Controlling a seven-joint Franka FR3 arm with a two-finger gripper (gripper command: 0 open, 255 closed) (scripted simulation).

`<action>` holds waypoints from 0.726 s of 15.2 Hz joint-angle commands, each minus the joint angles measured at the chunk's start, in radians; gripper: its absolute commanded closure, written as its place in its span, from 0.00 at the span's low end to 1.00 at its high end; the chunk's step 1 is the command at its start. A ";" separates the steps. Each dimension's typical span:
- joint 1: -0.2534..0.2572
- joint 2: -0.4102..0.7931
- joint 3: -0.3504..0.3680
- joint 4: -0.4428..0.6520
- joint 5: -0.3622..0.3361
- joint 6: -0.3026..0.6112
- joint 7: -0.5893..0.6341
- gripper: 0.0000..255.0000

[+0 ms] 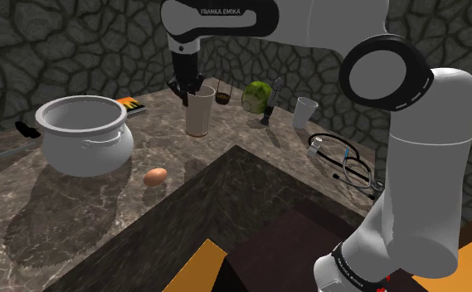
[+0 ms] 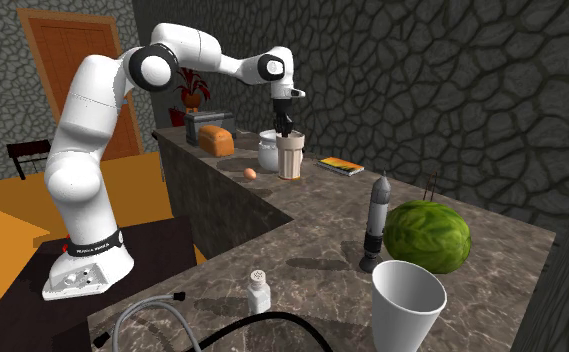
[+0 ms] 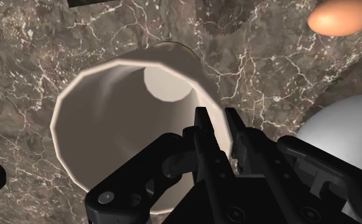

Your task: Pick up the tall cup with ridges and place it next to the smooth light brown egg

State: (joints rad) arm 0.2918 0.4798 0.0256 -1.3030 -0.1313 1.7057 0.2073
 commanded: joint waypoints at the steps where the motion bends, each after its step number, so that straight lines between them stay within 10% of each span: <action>1: 0.000 0.004 0.000 -0.021 -0.001 0.027 0.003 1.00; 11: -0.002 0.023 -0.001 -0.127 -0.005 0.150 0.017 1.00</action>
State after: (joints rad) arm 0.2906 0.5023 0.0251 -1.4173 -0.1355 1.8417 0.2240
